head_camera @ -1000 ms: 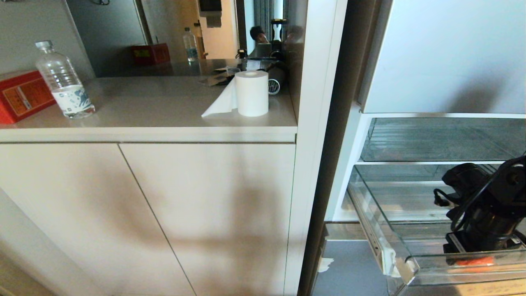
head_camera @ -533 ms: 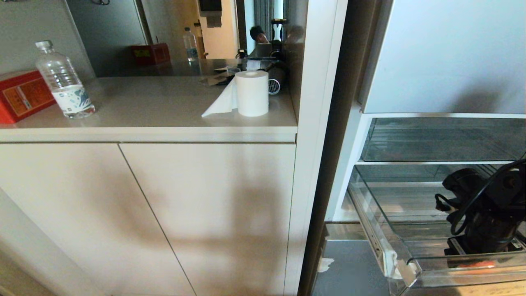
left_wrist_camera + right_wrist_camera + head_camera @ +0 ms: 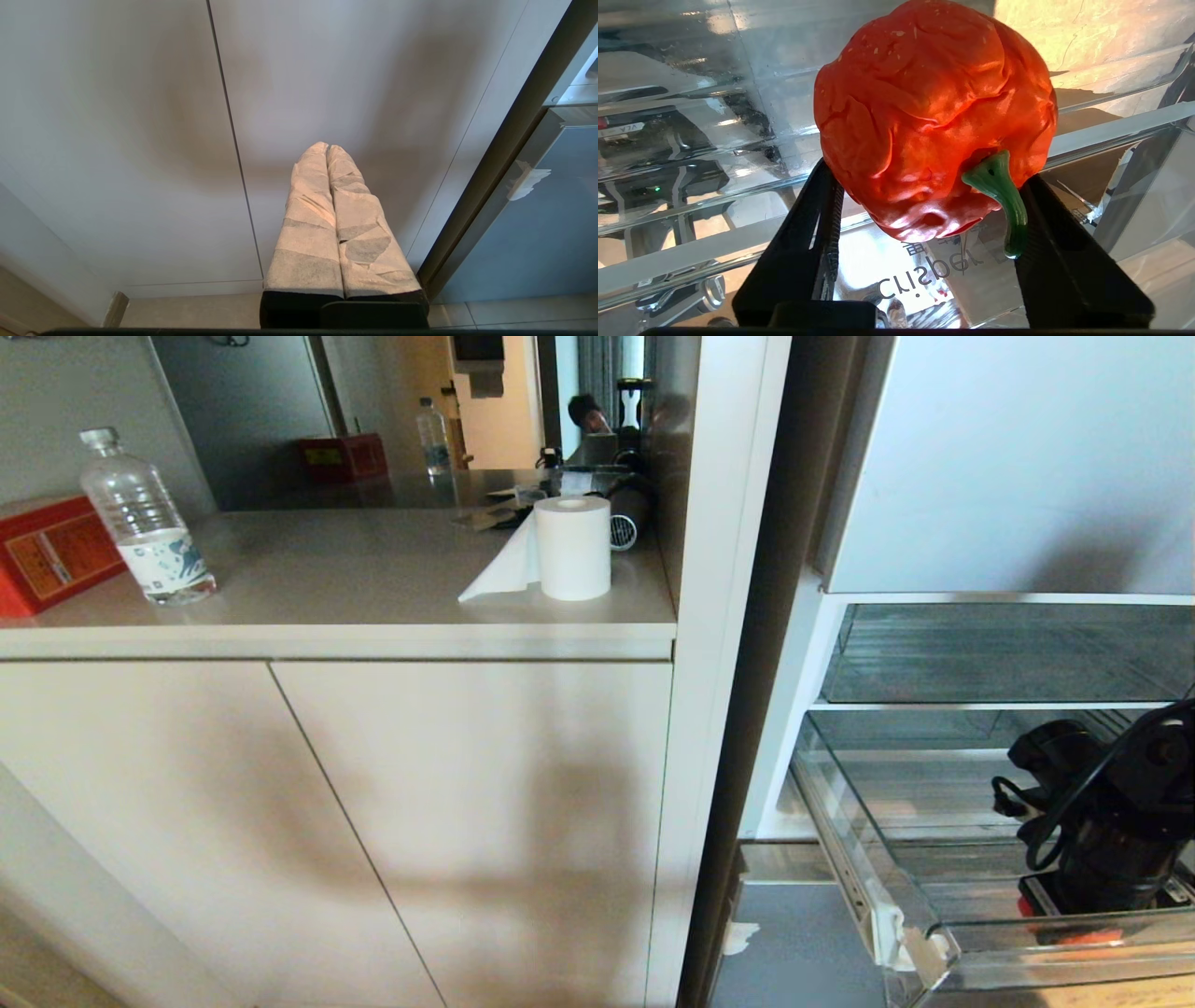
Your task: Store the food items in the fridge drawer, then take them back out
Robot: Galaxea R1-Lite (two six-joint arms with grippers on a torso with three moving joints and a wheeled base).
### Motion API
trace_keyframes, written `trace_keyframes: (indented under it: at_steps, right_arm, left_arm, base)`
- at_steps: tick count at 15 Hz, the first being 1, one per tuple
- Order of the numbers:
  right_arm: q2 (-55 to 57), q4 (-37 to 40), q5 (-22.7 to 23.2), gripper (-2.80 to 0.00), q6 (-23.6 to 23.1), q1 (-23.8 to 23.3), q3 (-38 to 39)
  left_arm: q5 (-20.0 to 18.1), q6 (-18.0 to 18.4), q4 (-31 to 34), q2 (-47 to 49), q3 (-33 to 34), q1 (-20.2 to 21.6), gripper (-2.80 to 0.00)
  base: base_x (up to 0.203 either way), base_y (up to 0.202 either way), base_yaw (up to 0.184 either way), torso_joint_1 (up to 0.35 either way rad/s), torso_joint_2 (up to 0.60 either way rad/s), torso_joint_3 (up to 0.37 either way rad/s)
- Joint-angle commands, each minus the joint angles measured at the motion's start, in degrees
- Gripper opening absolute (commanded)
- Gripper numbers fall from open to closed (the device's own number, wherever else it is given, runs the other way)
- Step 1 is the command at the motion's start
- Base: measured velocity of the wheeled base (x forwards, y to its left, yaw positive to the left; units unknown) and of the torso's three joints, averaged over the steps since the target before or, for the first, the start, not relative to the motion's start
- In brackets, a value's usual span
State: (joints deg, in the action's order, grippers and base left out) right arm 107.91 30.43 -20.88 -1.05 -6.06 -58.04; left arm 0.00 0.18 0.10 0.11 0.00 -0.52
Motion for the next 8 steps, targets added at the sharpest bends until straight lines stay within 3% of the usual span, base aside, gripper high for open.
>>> trace_keyframes:
  at_steps: [1, 8]
  right_arm:
    - [-1.8, 0.1, -0.1, -2.80, 0.0, 0.0, -0.1]
    - [-9.2, -0.2, -0.1, -2.80, -0.7, 0.2, 0.4]
  left_arm:
    - [0.0, 0.0, 0.0, 0.1, 0.0, 0.0, -2.80]
    - [0.0, 0.0, 0.0, 0.1, 0.0, 0.0, -2.80]
  base:
    - [0.000, 0.000, 0.000, 0.000, 0.00, 0.000]
    - [0.000, 0.000, 0.000, 0.000, 0.00, 0.000]
